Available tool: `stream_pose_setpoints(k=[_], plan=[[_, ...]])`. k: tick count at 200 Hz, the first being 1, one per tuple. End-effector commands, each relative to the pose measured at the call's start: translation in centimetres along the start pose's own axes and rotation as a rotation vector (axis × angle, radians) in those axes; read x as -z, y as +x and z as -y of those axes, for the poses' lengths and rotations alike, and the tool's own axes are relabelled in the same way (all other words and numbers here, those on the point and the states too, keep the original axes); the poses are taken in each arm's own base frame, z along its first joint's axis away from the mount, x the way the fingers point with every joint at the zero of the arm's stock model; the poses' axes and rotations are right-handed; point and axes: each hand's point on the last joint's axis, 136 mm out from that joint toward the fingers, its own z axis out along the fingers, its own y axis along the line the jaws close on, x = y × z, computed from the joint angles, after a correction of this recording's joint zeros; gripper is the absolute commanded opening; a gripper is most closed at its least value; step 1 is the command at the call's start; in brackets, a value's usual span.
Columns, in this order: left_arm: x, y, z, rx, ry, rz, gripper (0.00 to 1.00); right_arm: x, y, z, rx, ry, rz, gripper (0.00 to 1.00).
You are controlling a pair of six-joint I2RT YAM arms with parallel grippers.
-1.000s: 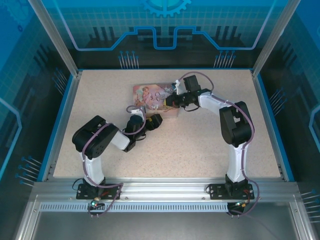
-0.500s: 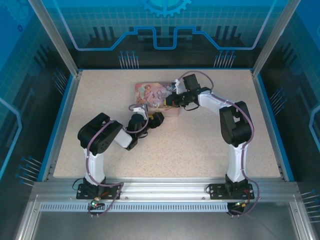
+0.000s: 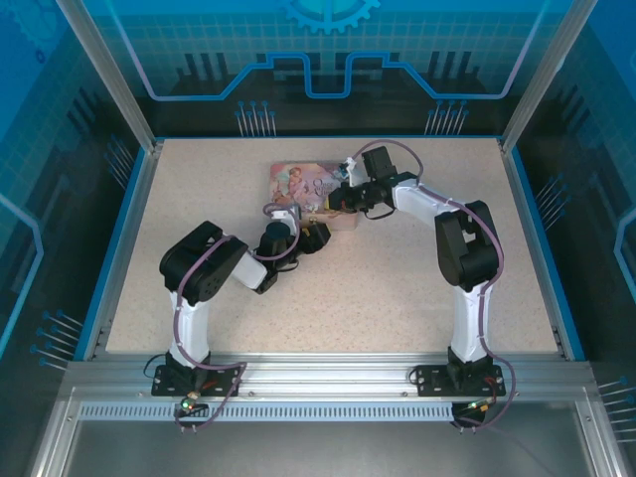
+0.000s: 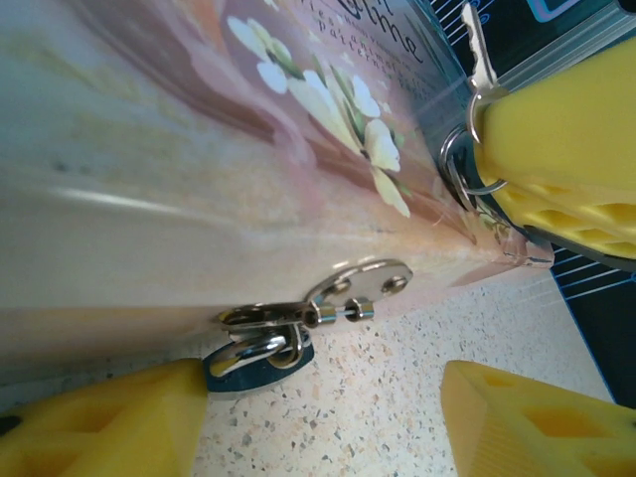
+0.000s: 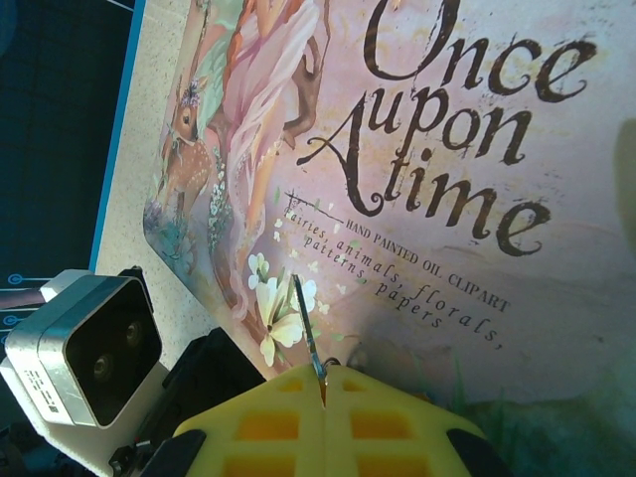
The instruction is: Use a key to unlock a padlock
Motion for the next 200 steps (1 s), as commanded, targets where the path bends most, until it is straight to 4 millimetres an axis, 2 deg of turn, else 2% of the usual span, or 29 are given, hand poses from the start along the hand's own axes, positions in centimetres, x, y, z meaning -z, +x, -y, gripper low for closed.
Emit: stream_pose_setpoints(k=[1, 63, 118, 173, 200], plan=[[-0.4, 0.0, 1.0, 0.01, 0.04, -0.007, 0.58, -1.6, 2.7, 2.1, -0.059, 0.053, -0.092, 0.0], [0.1, -1.2, 2.2, 0.04, 0.076, 0.045, 0.54, -1.6, 2.8, 1.9, -0.054, 0.047, -0.091, 0.0], [0.4, -1.3, 2.7, 0.055, 0.089, 0.052, 0.51, -1.6, 2.7, 2.0, -0.056, 0.048, -0.088, 0.0], [0.1, -1.2, 2.3, 0.046, 0.063, 0.049, 0.35, -1.5, 2.8, 2.0, -0.055, 0.045, -0.087, 0.0], [0.3, -1.3, 2.2, 0.043, 0.056, 0.056, 0.34, -1.5, 2.8, 1.9, -0.053, 0.043, -0.086, 0.0]])
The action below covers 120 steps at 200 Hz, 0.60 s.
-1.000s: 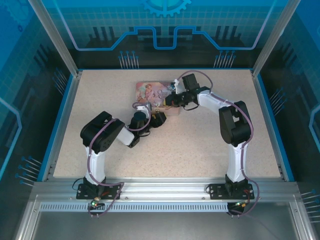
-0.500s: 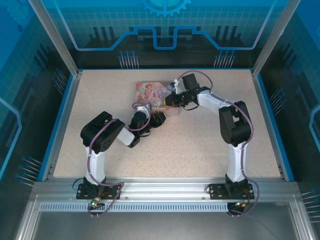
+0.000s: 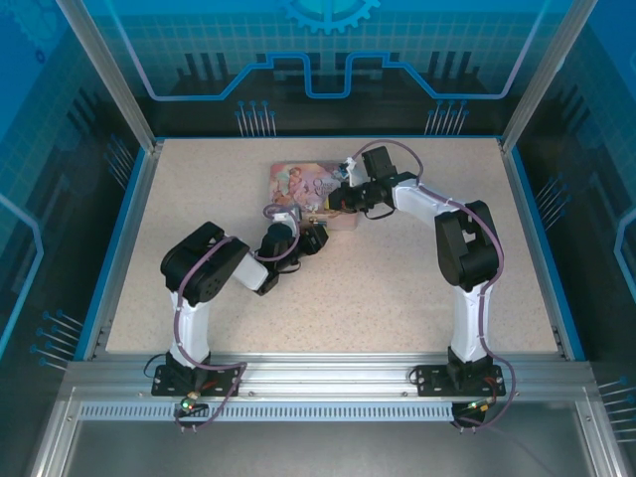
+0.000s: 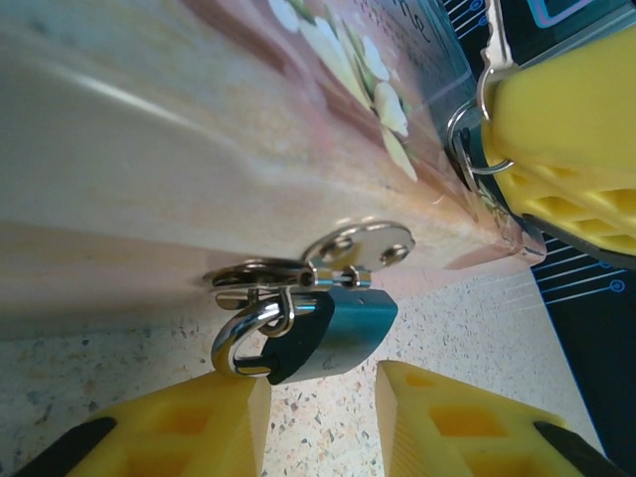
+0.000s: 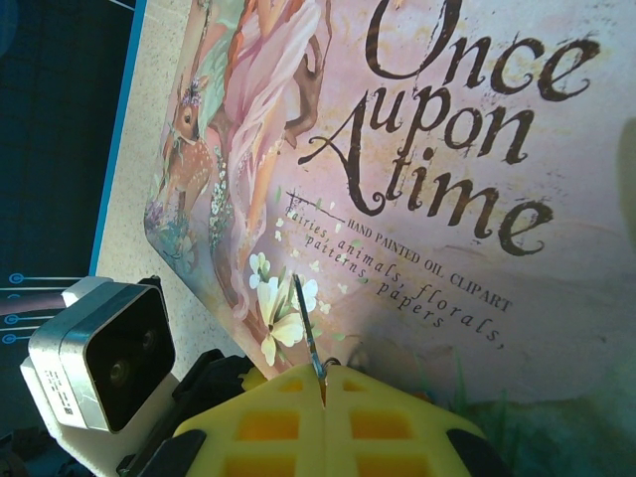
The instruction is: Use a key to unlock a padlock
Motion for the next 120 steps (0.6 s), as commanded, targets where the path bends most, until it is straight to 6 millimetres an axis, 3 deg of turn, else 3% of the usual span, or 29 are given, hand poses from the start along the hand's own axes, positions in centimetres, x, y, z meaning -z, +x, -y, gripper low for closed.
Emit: stream_pose_setpoints(k=[1, 20, 35, 52, 120], plan=[[0.3, -1.7, 2.1, -0.029, 0.057, 0.063, 0.34, -1.5, 2.8, 1.9, -0.054, 0.047, -0.085, 0.0], [0.4, -1.8, 2.0, -0.031, 0.053, 0.068, 0.34, -1.4, 2.7, 1.8, -0.049, 0.045, -0.082, 0.0], [0.5, -1.9, 1.8, -0.027, 0.044, 0.074, 0.45, -1.4, 2.6, 1.8, -0.048, 0.045, -0.081, 0.0], [0.5, -2.3, 1.8, -0.022, 0.039, 0.091, 0.5, -1.4, 2.7, 1.8, -0.049, 0.046, -0.082, 0.0], [0.1, -3.0, 1.7, 0.028, 0.044, 0.134, 0.54, -1.3, 2.6, 1.7, -0.046, 0.045, -0.079, 0.0]])
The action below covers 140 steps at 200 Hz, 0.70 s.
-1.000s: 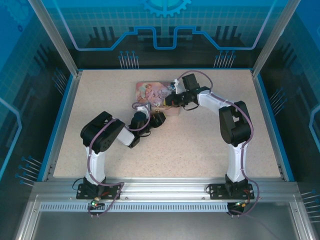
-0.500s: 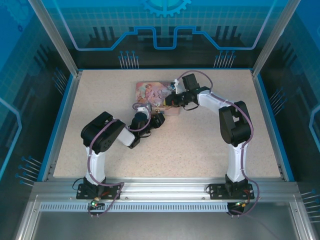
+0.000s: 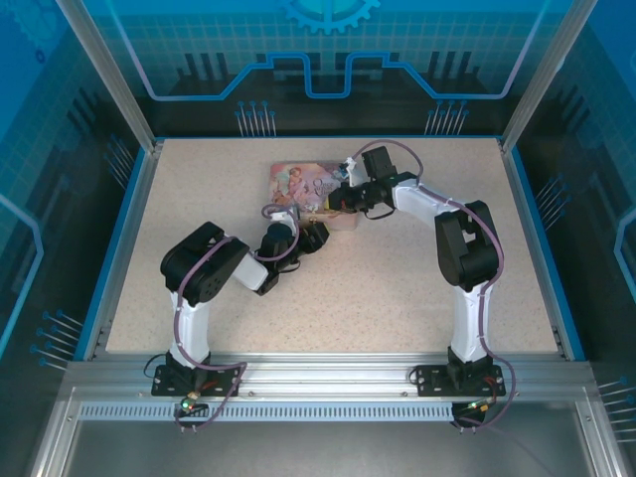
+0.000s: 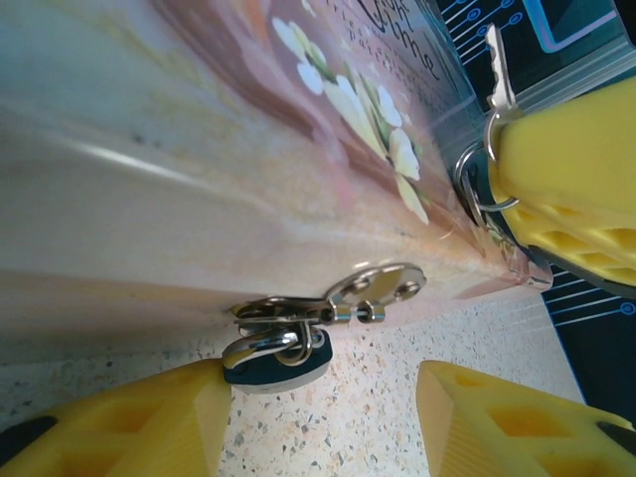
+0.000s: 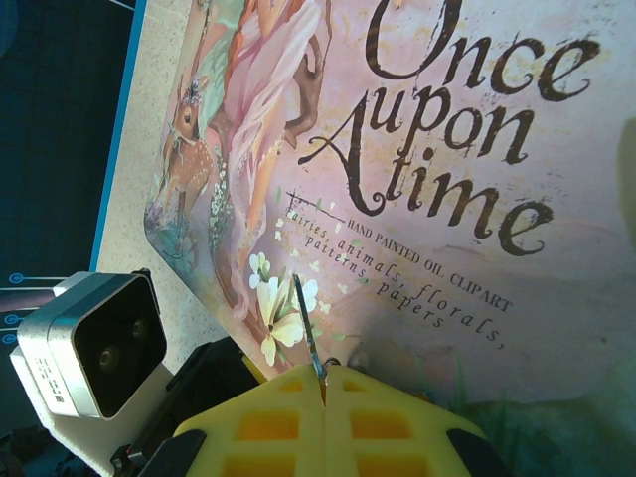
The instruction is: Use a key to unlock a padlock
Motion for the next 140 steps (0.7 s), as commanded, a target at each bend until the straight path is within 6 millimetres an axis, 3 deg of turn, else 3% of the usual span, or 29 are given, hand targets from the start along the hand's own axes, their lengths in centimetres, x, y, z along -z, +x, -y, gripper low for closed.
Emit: stream_pose_setpoints(k=[1, 99, 140], plan=[[0.0, -2.2, 2.1, 0.027, 0.068, 0.09, 0.54, -1.3, 2.6, 1.7, -0.046, 0.045, -0.078, 0.0], [-0.7, -1.8, 3.2, 0.009, 0.14, 0.098, 0.47, -1.4, 2.8, 1.8, -0.053, 0.039, -0.074, 0.0], [0.3, -2.3, 3.8, -0.007, 0.151, 0.126, 0.48, -1.4, 2.8, 1.8, -0.052, 0.038, -0.074, 0.0]])
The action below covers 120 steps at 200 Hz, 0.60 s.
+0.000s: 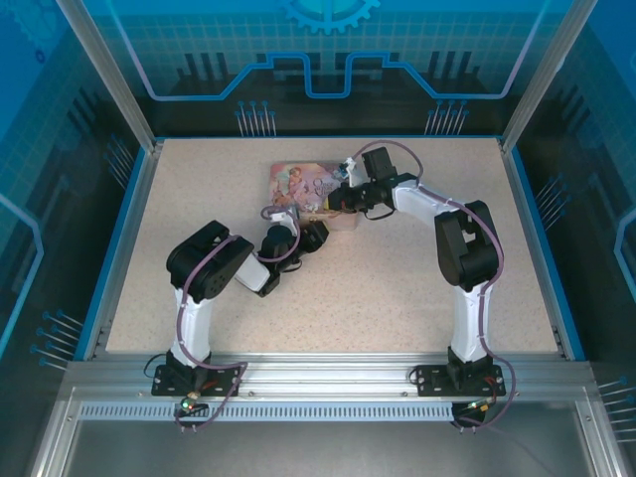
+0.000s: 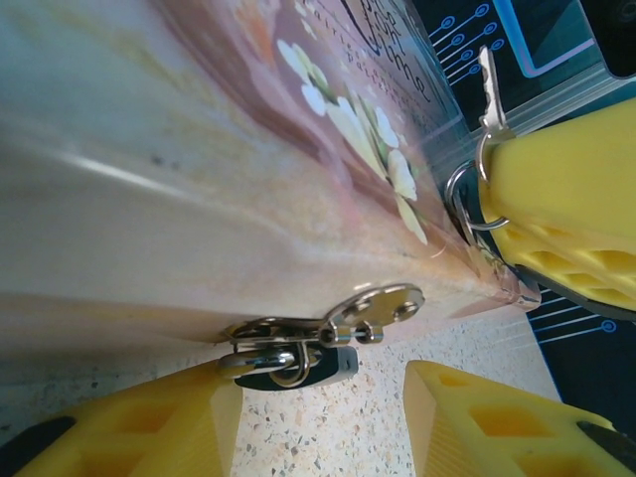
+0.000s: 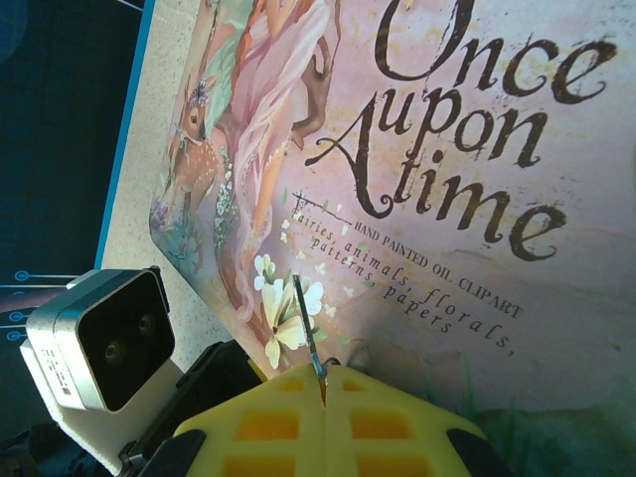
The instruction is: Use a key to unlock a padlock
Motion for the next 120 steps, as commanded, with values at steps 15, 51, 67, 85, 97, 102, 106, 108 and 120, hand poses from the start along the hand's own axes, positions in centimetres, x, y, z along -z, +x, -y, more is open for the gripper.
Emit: stream_pose_setpoints(k=[15, 51, 67, 85, 97, 102, 106, 108, 120], plan=[[0.5, -2.3, 4.0, -0.03, 0.126, 0.09, 0.49, -1.3, 2.8, 1.8, -0.06, 0.05, -0.08, 0.0], [0.5, -2.6, 4.4, -0.007, 0.141, 0.105, 0.56, -1.3, 2.9, 1.8, -0.061, 0.05, -0.079, 0.0], [0.3, -2.5, 4.1, -0.003, 0.123, 0.108, 0.59, -1.3, 2.9, 1.7, -0.062, 0.048, -0.078, 0.0], [0.1, -2.5, 3.3, 0.006, 0.081, 0.118, 0.62, -1.4, 2.9, 1.9, -0.068, 0.053, -0.078, 0.0], [-0.1, -2.3, 2.8, 0.001, 0.047, 0.121, 0.65, -1.4, 2.9, 2.0, -0.072, 0.055, -0.079, 0.0], [-0.2, -2.2, 2.6, 0.0, 0.031, 0.121, 0.66, -1.4, 2.9, 2.1, -0.073, 0.057, -0.078, 0.0], [-0.2, -2.1, 2.5, 0.001, 0.019, 0.121, 0.67, -1.4, 3.0, 2.1, -0.073, 0.057, -0.079, 0.0], [-0.2, -2.1, 2.4, 0.001, 0.014, 0.122, 0.67, -1.4, 3.0, 2.1, -0.073, 0.057, -0.079, 0.0], [-0.3, -2.0, 2.1, -0.008, -0.016, 0.131, 0.69, -1.4, 3.0, 2.1, -0.076, 0.059, -0.079, 0.0]])
